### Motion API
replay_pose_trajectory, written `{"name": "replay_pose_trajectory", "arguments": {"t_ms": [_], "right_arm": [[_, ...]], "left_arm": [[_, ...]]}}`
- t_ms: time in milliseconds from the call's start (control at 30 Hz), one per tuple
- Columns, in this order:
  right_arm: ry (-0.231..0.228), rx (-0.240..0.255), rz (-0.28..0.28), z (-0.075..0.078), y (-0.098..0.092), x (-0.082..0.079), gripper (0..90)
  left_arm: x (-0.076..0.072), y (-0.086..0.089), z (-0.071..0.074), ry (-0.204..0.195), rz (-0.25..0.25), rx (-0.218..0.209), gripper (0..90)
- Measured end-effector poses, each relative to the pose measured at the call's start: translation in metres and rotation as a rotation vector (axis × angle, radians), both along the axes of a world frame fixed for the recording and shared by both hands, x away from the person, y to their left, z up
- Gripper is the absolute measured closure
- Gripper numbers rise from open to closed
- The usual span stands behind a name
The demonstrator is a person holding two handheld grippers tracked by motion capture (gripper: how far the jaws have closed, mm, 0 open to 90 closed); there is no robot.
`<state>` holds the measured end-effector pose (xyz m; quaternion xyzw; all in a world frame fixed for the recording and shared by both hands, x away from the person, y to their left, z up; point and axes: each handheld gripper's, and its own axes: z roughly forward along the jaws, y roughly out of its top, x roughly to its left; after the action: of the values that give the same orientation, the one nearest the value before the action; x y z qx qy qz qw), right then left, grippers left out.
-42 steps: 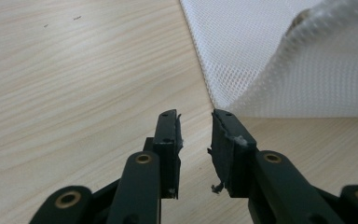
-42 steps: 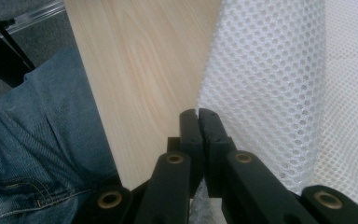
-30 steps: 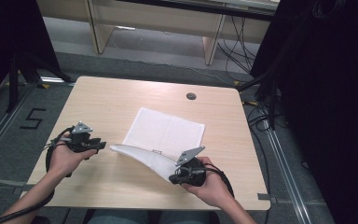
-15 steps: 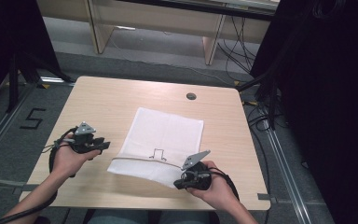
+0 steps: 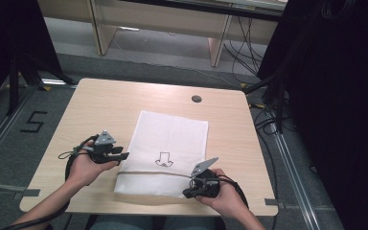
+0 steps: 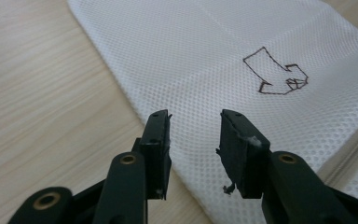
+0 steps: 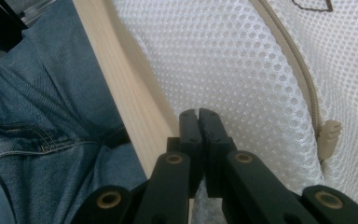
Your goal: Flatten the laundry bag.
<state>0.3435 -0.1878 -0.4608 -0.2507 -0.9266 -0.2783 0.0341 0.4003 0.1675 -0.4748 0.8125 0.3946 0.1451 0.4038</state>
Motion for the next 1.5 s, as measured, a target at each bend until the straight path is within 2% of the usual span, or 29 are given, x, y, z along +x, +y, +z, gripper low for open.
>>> {"name": "replay_pose_trajectory", "arguments": {"t_ms": [100,167,200,367,433,500,567,600,667,700,733,767,800,833,867,900,967,1000,1033,1100,1133,1267,1300,1333,1367,1433,1467,1500], "right_arm": [[0.001,-0.003,-0.001,-0.001,0.0,0.0,89.7],[0.005,-0.002,0.0,-0.003,0.0,0.0,89.4],[0.004,-0.007,0.006,-0.004,-0.001,0.0,88.9],[0.015,-0.028,-0.01,-0.006,-0.004,0.0,87.8],[0.02,-0.035,-0.016,-0.007,-0.005,0.0,86.0],[0.016,-0.039,-0.024,-0.006,-0.006,0.001,81.2],[0.035,-0.025,-0.054,-0.004,-0.006,-0.001,77.3],[0.035,-0.025,-0.054,-0.004,-0.006,-0.001,77.3],[0.023,0.008,-0.069,-0.001,-0.009,0.0,74.2],[0.027,0.023,-0.083,0.001,-0.009,-0.001,72.2],[0.003,0.055,-0.099,0.003,-0.011,0.001,69.7],[0.001,0.067,-0.112,0.005,-0.013,0.003,69.7],[-0.006,0.072,-0.13,0.006,-0.015,0.004,69.6],[-0.007,0.076,-0.171,0.007,-0.016,0.005,69.8],[-0.026,0.071,-0.187,0.007,-0.019,0.008,70.2],[-0.032,0.066,-0.23,0.006,-0.022,0.011,70.7],[-0.039,0.074,-0.29,0.001,-0.028,0.017,75.0],[-0.026,0.031,-0.335,-0.001,-0.032,0.022,80.6],[-0.013,0.009,-0.353,-0.002,-0.034,0.024,83.7],[-0.026,0.004,-0.363,-0.004,-0.036,0.027,86.8],[0.003,-0.013,-0.389,-0.004,-0.037,0.029,90.0],[-0.003,-0.02,-0.402,-0.007,-0.037,0.036,90.0],[0.001,-0.025,-0.404,-0.01,-0.036,0.037,90.0],[0.014,-0.035,-0.408,-0.011,-0.035,0.037,90.0],[0.021,-0.04,-0.419,-0.013,-0.034,0.038,90.0],[0.045,-0.057,-0.431,-0.017,-0.033,0.038,90.0],[0.054,-0.069,-0.437,-0.017,-0.034,0.038,90.0],[0.047,-0.065,-0.429,-0.02,-0.035,0.04,90.0]], "left_arm": [[-0.002,-0.007,-0.002,0.0,-0.038,0.025,62.2],[-0.003,-0.011,-0.004,0.007,-0.039,0.012,61.9],[-0.003,-0.013,-0.005,0.005,-0.057,0.006,61.4],[-0.005,-0.016,-0.009,0.006,-0.065,0.007,60.8],[-0.005,-0.017,-0.009,0.007,-0.072,0.014,60.2],[-0.006,-0.018,-0.011,0.015,-0.07,-0.002,59.6],[-0.005,-0.018,-0.01,0.004,-0.086,0.007,58.9],[-0.005,-0.018,-0.01,0.004,-0.086,0.007,58.4],[-0.006,-0.018,-0.011,0.009,-0.096,-0.003,57.4],[-0.006,-0.019,-0.011,0.011,-0.1,-0.007,56.6],[-0.006,-0.02,-0.011,0.015,-0.1,-0.019,55.3],[-0.007,-0.02,-0.011,0.015,-0.108,-0.021,54.7],[-0.008,-0.022,-0.01,0.009,-0.116,-0.02,54.4],[-0.008,-0.022,-0.01,0.008,-0.13,-0.021,54.4],[-0.01,-0.023,-0.01,0.014,-0.125,-0.021,54.4],[-0.01,-0.023,-0.01,0.005,-0.149,-0.009,54.7],[-0.013,-0.025,-0.012,0.022,-0.162,-0.006,57.1],[-0.013,-0.025,-0.012,0.024,-0.173,0.008,61.2],[-0.016,-0.028,-0.013,0.045,-0.198,0.018,63.7],[-0.017,-0.029,-0.013,0.05,-0.208,0.025,66.4],[-0.018,-0.03,-0.013,0.057,-0.217,0.03,69.6],[-0.021,-0.034,-0.014,0.088,-0.246,0.055,76.2],[-0.021,-0.034,-0.016,0.087,-0.26,0.082,76.9],[-0.021,-0.036,-0.018,0.101,-0.251,0.075,77.0],[-0.021,-0.036,-0.02,0.115,-0.261,0.084,77.1],[-0.021,-0.036,-0.022,0.116,-0.272,0.104,77.2],[-0.022,-0.037,-0.023,0.132,-0.269,0.103,77.2],[-0.022,-0.037,-0.023,0.135,-0.276,0.119,77.3]]}}
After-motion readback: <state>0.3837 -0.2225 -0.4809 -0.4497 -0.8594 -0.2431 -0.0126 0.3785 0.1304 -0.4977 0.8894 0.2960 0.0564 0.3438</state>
